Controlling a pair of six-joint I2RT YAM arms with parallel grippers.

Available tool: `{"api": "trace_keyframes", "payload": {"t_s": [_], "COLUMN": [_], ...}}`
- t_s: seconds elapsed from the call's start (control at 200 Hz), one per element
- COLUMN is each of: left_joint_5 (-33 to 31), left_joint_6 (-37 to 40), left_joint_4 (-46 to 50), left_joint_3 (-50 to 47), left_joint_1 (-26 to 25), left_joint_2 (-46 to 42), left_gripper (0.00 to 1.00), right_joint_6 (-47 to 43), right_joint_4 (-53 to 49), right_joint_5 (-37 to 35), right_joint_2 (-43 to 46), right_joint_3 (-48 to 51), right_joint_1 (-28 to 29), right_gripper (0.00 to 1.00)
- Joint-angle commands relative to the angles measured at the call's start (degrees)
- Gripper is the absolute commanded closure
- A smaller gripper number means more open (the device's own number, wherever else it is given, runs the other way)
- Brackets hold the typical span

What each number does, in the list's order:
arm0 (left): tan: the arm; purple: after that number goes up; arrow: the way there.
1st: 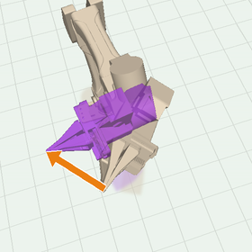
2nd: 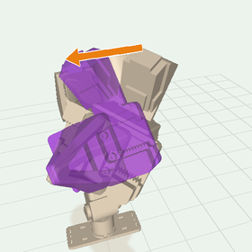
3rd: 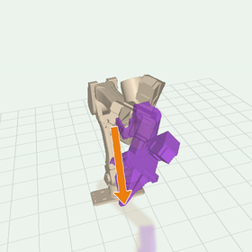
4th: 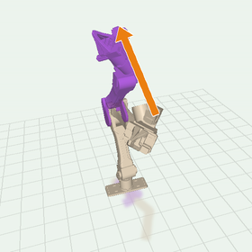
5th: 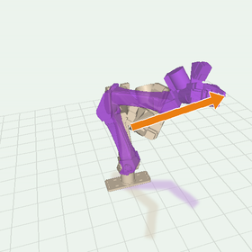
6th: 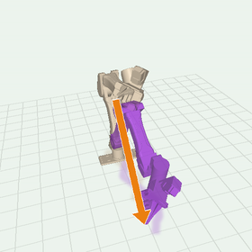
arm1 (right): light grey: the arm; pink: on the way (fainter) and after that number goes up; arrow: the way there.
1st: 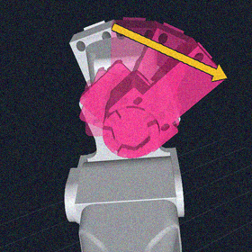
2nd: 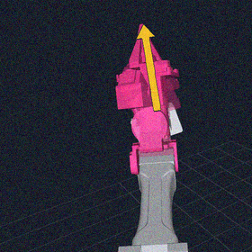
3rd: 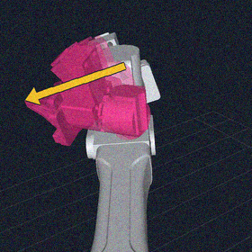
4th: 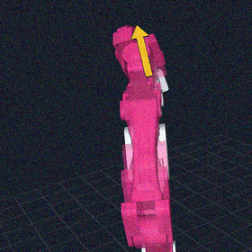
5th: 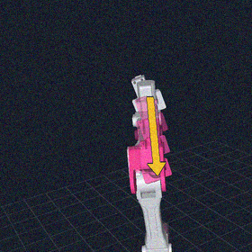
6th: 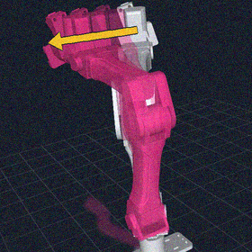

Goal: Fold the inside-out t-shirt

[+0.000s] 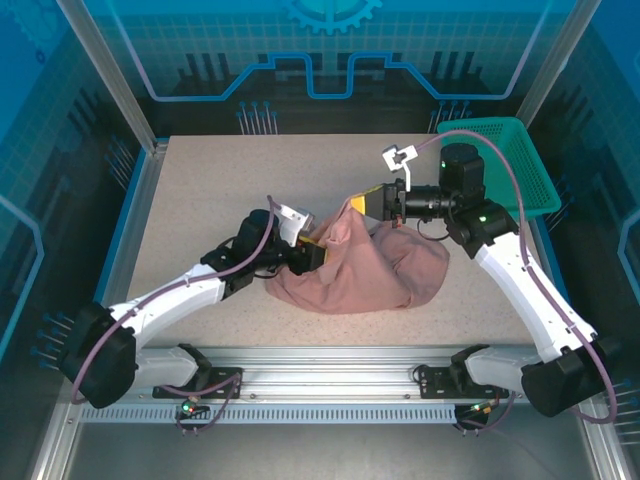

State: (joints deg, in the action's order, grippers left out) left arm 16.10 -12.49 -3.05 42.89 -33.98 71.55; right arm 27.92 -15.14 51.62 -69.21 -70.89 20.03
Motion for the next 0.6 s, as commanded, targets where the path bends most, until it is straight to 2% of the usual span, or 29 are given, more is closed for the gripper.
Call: {"api": "trace_keyframes", "payload": {"t_s": [0.0, 0.14, 0.195, 0.295, 0.385, 0.505, 0.595], "left_joint_5": [-3.4, -15.1, -16.8, -12.8, -6.3, -1.3, 1.7], "left_joint_6": [2.6, 3.4, 3.4, 3.2, 2.8, 1.6, 1.0], "left_joint_4": [-0.1, 5.1, 6.8, 6.2, 2.7, -1.0, -2.8], "left_joint_3": [-2.3, -1.4, -0.3, -0.6, -2.7, -5.0, -6.0], "left_joint_1": [-0.2, -0.2, -0.1, -0.2, -0.2, -0.2, -0.2], "left_joint_2": [-1.5, 1.5, 2.3, 0.8, -2.8, -7.9, -10.9], "left_gripper": [0.62, 0.71, 0.72, 0.69, 0.58, 0.45, 0.40], "right_joint_6": [3.5, 7.3, 6.3, 2.5, -1.1, -0.6, 0.0], "right_joint_4": [5.5, 9.8, 8.3, 3.1, -1.9, -2.3, -1.6], "right_joint_5": [2.7, 4.7, 4.5, 2.6, 0.5, -0.1, -0.4], "right_joint_2": [2.1, 3.0, 3.0, 2.9, 2.4, 2.2, 1.9], "right_joint_3": [0.9, 1.1, 0.8, 0.9, 1.3, 3.0, 3.7], "right_joint_1": [-2.5, -4.0, -4.0, -4.0, -4.2, -4.8, -4.8], "right_gripper": [1.00, 1.00, 1.00, 1.00, 1.00, 1.00, 1.00]}}
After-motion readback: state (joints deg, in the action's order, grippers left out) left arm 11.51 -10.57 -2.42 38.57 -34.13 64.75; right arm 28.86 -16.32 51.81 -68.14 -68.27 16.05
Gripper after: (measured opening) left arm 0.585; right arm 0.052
